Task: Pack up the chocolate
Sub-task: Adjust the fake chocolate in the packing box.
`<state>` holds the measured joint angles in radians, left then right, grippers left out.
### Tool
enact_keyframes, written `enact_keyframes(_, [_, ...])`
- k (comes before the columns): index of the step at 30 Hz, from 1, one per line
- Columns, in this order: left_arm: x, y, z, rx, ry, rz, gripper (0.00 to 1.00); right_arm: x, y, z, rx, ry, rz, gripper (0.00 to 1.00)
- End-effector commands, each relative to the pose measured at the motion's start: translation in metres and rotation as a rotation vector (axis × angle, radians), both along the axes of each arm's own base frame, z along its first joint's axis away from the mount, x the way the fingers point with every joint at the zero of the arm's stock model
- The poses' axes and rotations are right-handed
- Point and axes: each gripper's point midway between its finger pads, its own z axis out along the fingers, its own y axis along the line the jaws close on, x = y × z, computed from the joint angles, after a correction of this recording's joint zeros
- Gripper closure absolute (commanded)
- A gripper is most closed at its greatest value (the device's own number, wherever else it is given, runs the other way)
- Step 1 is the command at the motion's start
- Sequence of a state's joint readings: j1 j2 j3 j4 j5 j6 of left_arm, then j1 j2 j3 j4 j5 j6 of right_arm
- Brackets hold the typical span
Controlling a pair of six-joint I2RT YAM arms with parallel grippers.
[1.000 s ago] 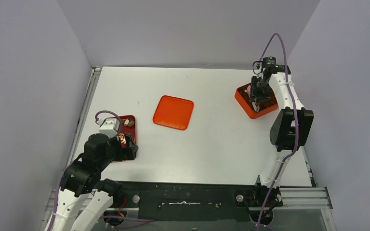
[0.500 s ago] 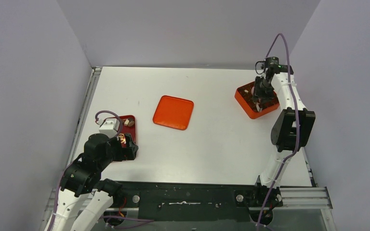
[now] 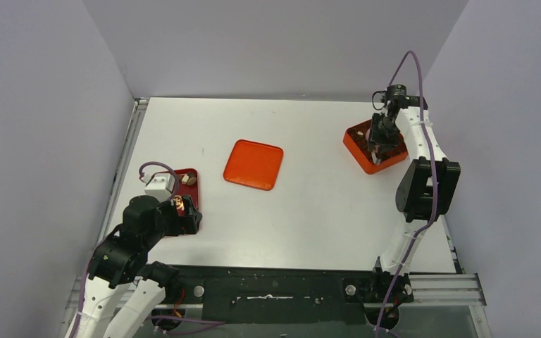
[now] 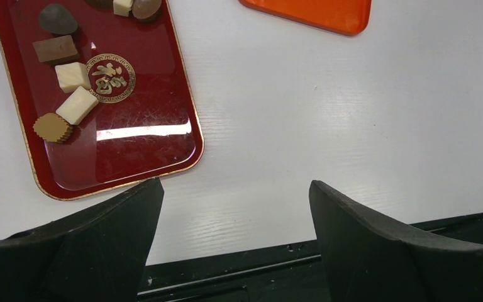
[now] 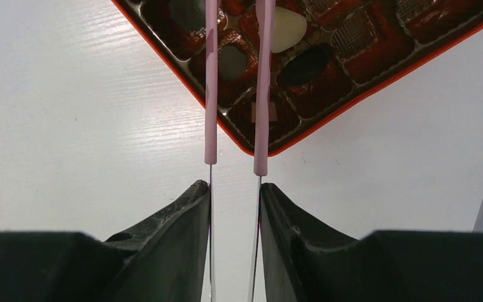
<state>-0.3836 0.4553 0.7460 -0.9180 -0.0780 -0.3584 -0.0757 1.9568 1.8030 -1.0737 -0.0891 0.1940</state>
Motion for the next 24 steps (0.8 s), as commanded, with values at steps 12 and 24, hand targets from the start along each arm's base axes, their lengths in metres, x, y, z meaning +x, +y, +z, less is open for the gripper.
enact_keyframes(12, [0.008,-0.001,0.018,-0.022,-0.090,0.000,0.15,0.016,0.012,0.008,0.016,-0.018,0.026,0.68])
enact_keyframes(24, [0.006,-0.001,0.020,-0.030,-0.105,0.001,0.15,0.014,0.002,0.004,-0.011,-0.027,-0.012,0.71])
